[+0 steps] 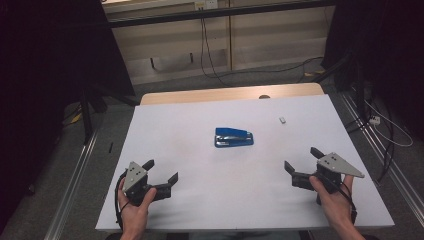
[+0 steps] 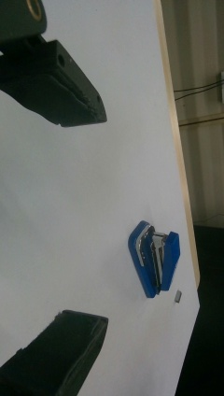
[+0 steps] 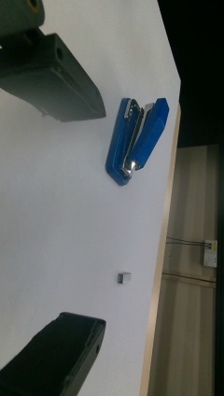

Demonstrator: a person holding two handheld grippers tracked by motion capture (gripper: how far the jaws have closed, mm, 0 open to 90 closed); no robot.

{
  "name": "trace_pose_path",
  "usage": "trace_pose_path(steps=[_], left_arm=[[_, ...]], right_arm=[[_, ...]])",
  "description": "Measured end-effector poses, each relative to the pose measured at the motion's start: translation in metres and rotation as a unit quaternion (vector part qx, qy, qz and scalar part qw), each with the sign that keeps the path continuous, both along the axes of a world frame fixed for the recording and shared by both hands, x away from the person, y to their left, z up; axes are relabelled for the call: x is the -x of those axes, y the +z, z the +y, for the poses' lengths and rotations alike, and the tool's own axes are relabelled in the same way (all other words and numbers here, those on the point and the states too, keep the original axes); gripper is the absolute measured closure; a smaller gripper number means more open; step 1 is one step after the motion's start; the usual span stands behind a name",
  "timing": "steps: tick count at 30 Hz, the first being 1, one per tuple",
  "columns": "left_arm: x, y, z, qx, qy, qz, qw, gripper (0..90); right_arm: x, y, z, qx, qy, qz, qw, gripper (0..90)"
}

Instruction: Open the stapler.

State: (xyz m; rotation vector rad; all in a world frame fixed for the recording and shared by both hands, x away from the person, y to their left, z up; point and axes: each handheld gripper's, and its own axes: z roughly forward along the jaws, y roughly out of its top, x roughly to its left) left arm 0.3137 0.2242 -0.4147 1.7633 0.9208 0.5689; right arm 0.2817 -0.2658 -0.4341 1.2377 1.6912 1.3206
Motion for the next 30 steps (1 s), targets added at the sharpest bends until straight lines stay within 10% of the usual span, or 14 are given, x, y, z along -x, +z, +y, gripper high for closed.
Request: trace_pose_path(steps=[30], left_arm=[[-0.004,-0.002,-0.016,-0.001,-0.058,0.016,0.9982,6.5]], right_arm=[[0.000,0.004,0.018,0.016,0.054,-0.011,0.9984,3.8]])
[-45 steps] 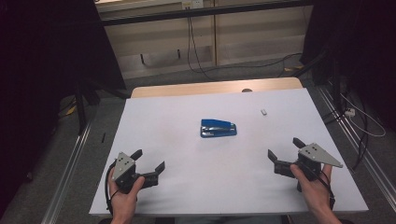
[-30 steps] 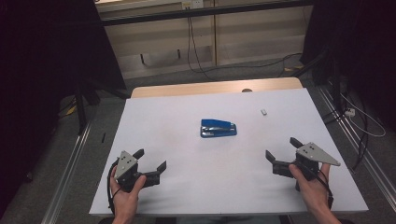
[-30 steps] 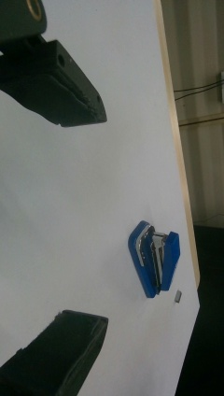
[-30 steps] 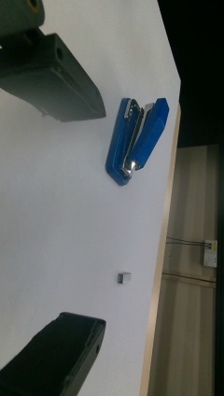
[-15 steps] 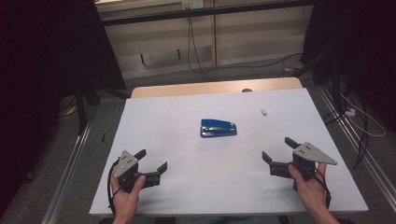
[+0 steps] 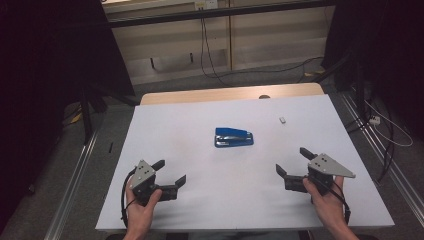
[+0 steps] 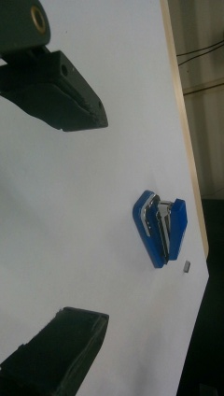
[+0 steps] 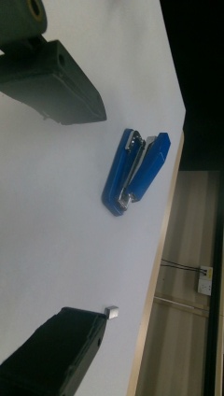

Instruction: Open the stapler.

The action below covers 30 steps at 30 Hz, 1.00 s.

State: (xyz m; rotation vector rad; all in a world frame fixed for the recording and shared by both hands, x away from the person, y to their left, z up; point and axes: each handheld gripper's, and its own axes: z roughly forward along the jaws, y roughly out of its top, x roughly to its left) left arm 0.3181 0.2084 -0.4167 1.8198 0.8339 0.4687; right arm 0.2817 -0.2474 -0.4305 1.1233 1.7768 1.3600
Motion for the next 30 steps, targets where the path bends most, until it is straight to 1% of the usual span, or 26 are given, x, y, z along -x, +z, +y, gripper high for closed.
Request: trace_pose_path(steps=[1,2,4,5,6,7,12,14,15,21,24,27,28,30], left_arm=[[0.000,0.000,-0.001,-0.002,-0.001,0.001,1.0000,6.4],[-0.001,0.000,-0.002,0.000,-0.001,0.002,1.0000,6.4],[-0.002,-0.001,-0.004,0.001,-0.005,0.005,1.0000,6.2],[-0.002,-0.001,-0.004,0.001,-0.004,0.006,1.0000,5.9],[-0.002,-0.001,-0.005,0.001,-0.007,0.007,1.0000,5.8],[-0.003,-0.001,-0.006,0.004,-0.009,0.009,0.9999,5.8],[-0.006,0.000,-0.009,0.004,-0.016,0.010,0.9998,5.7],[-0.007,0.000,-0.011,0.006,-0.017,0.010,0.9998,5.7],[-0.007,0.000,-0.011,0.006,-0.017,0.010,0.9998,5.7],[-0.013,0.001,-0.019,-0.001,-0.024,0.007,0.9997,5.7],[-0.018,0.001,-0.025,-0.002,-0.028,0.005,0.9996,5.7],[-0.020,0.001,-0.028,-0.002,-0.033,0.009,0.9994,5.6],[-0.023,0.000,-0.031,-0.004,-0.038,0.010,0.9992,5.5],[-0.025,0.000,-0.034,-0.005,-0.039,0.009,0.9992,5.5]], right_arm=[[0.000,0.000,0.001,0.002,0.001,0.004,1.0000,3.8],[-0.001,0.000,0.001,0.004,0.003,0.005,1.0000,3.9],[-0.002,0.000,0.002,-0.003,0.013,0.008,0.9999,3.7],[-0.003,0.000,0.003,-0.003,0.013,0.007,0.9999,3.7],[-0.004,0.000,0.004,-0.001,0.019,0.005,0.9998,3.7],[-0.005,0.001,0.006,-0.004,0.022,0.006,0.9997,3.7],[-0.008,0.002,0.013,-0.006,0.035,0.002,0.9994,3.8],[-0.009,0.003,0.014,-0.014,0.038,0.002,0.9992,3.8],[-0.009,0.003,0.014,-0.014,0.038,0.002,0.9992,3.8],[-0.015,0.005,0.024,-0.005,0.055,0.001,0.9984,4.5],[-0.019,0.006,0.027,-0.010,0.059,0.002,0.9982,5.2],[-0.023,0.007,0.029,-0.014,0.062,0.001,0.9980,5.9],[-0.027,0.007,0.032,-0.016,0.063,0.001,0.9979,7.3],[-0.031,0.007,0.034,-0.020,0.064,0.002,0.9977,8.1]])
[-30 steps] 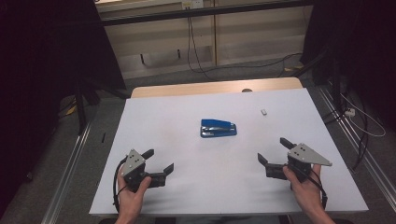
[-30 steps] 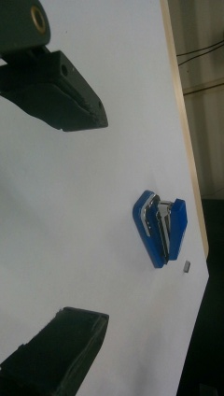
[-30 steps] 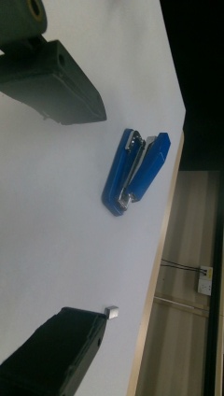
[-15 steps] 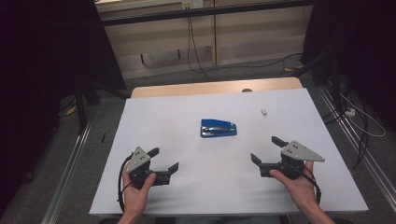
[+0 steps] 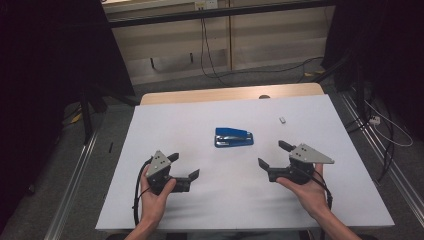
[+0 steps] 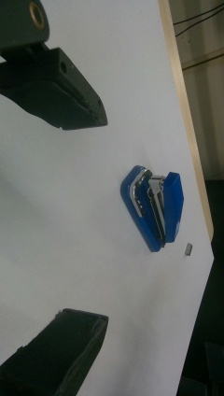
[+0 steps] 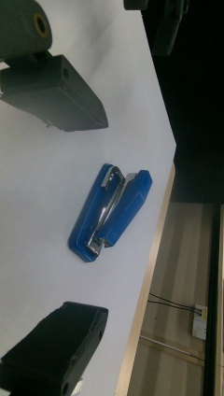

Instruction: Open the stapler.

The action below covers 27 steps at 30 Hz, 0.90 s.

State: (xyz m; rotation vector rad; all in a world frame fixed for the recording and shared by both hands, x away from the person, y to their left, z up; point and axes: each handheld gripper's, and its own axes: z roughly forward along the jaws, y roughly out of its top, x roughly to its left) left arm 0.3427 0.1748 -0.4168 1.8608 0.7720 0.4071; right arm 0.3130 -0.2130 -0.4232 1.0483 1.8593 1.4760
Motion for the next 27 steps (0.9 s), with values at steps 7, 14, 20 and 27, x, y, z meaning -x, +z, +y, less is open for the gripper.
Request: trace_pose_path(steps=[7,14,20,27], left_arm=[[-0.008,0.002,-0.008,0.000,-0.007,0.000,1.0000,5.6],[-0.019,0.006,-0.018,-0.001,-0.013,-0.003,0.9999,5.6],[-0.028,0.005,-0.025,-0.003,-0.017,0.002,0.9998,5.3],[-0.040,0.005,-0.034,0.000,-0.024,-0.006,0.9997,5.0]], right_arm=[[-0.010,-0.001,0.009,-0.008,0.013,0.007,0.9999,12.4],[-0.021,0.004,0.019,-0.009,0.027,0.002,0.9996,18.6],[-0.032,-0.001,0.027,-0.013,0.034,0.009,0.9993,26.8],[-0.043,0.001,0.034,-0.019,0.039,0.012,0.9990,35.3]])
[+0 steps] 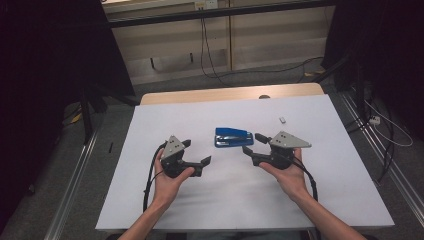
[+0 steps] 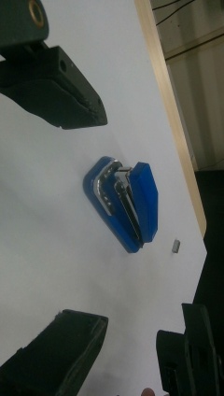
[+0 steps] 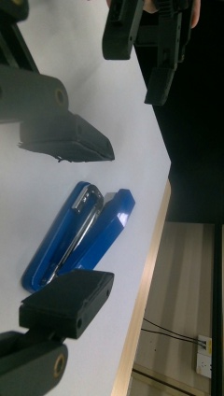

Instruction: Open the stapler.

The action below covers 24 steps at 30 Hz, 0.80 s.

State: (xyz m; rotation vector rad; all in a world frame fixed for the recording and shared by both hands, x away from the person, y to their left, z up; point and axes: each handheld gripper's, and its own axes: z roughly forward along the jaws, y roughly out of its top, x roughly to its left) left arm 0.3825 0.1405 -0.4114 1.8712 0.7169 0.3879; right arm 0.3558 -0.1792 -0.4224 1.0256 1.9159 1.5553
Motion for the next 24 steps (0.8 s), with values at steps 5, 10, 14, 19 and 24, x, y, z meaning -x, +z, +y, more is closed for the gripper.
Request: trace_pose_path(steps=[5,10,14,19,24], left_arm=[[-0.006,0.000,-0.005,0.000,0.003,-0.003,1.0000,4.7],[-0.013,-0.001,-0.010,0.003,0.007,-0.006,1.0000,4.4],[-0.018,0.002,-0.012,-0.006,0.000,-0.009,0.9999,4.9],[-0.026,0.008,-0.008,0.008,0.018,-0.015,0.9997,4.4],[-0.039,0.006,-0.011,0.001,0.023,-0.014,0.9996,4.5]], right_arm=[[-0.008,0.001,0.005,-0.003,0.005,0.002,1.0000,41.7],[-0.016,-0.001,0.011,-0.003,0.012,0.004,0.9999,47.6],[-0.022,-0.001,0.016,-0.006,0.020,0.007,0.9998,51.3],[-0.030,0.006,0.016,-0.012,0.017,0.007,0.9998,59.0],[-0.036,0.004,0.018,-0.004,0.017,0.009,0.9998,68.5]])
